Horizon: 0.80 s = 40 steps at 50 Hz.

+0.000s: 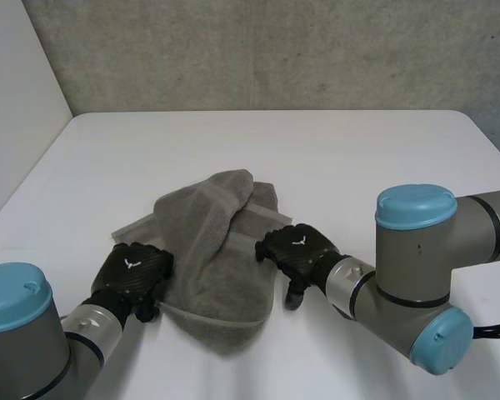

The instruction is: Fold the towel.

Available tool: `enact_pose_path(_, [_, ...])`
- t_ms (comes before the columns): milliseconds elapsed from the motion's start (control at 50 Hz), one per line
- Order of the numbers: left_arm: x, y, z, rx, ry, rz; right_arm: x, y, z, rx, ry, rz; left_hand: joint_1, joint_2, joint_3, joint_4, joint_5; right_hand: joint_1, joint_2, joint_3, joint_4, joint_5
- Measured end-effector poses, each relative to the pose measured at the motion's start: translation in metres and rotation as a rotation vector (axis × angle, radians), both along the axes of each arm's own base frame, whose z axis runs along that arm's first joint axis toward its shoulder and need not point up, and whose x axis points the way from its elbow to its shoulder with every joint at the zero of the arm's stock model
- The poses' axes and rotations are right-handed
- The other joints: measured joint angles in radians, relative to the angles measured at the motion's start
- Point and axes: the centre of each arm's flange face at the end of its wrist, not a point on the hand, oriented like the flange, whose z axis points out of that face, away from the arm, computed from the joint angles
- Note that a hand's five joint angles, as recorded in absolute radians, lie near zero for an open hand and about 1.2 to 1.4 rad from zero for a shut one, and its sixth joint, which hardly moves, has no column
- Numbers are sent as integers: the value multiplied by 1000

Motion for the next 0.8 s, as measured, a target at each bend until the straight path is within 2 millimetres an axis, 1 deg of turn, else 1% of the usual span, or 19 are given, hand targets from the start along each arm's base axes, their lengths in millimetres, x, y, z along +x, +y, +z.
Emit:
enact_pose_path(180, [-2, 0, -2, 3, 3, -6, 0, 6, -6, 3, 28, 21, 7, 7, 6, 7, 7, 0, 0, 0, 0, 3])
enact_pose_path(240, [-5, 1, -4, 10, 1, -17, 2, 9, -8, 9, 17, 22, 52, 51, 50, 52, 49, 0, 0, 0, 0, 4])
enact_pose_path(400, [-12, 4, -10, 24, -4, -40, 7, 13, -9, 28, -35, 6, 190, 192, 190, 192, 191, 0, 0, 0, 1, 26])
enact_pose_path(460, [-13, 3, -10, 22, -1, -44, 9, 16, -9, 38, -51, 5, 285, 285, 286, 287, 283, 0, 0, 0, 1, 27])
enact_pose_path(540, [-15, 2, -8, 18, 7, -42, 13, 21, -10, 46, -62, 13, 331, 331, 335, 327, 329, 1, 0, 0, 2, 27])
enact_pose_path(600, [-15, 0, -7, 16, 19, -36, 16, 25, -10, 48, -71, 20, 463, 457, 467, 462, 463, 8, 5, 6, 7, 45])
enact_pose_path(620, [-14, -1, -6, 16, 27, -31, 17, 26, -10, 46, -77, 22, 518, 522, 536, 531, 528, 40, 33, 30, 39, 81])
enact_pose_path(660, [-14, -2, -5, 18, 40, -22, 19, 27, -10, 43, -90, 22, 560, 593, 618, 609, 591, 103, 89, 92, 98, 137])
enact_pose_path(720, [-13, -4, -3, 23, 60, -10, 21, 26, -10, 36, -111, 17, 565, 615, 655, 638, 610, 291, 286, 269, 281, 314])
enact_pose_path(760, [-13, -4, -2, 31, 83, 2, 23, 24, -9, 30, -134, 7, 565, 615, 661, 638, 610, 531, 512, 505, 518, 547])
enact_pose_path(780, [-13, -5, -2, 33, 89, 5, 23, 24, -9, 28, -141, 2, 565, 615, 662, 638, 610, 594, 588, 579, 592, 622])
enact_pose_path(800, [-12, -5, -1, 35, 100, 11, 24, 22, -9, 25, -152, -6, 566, 615, 662, 638, 610, 759, 755, 742, 756, 775])
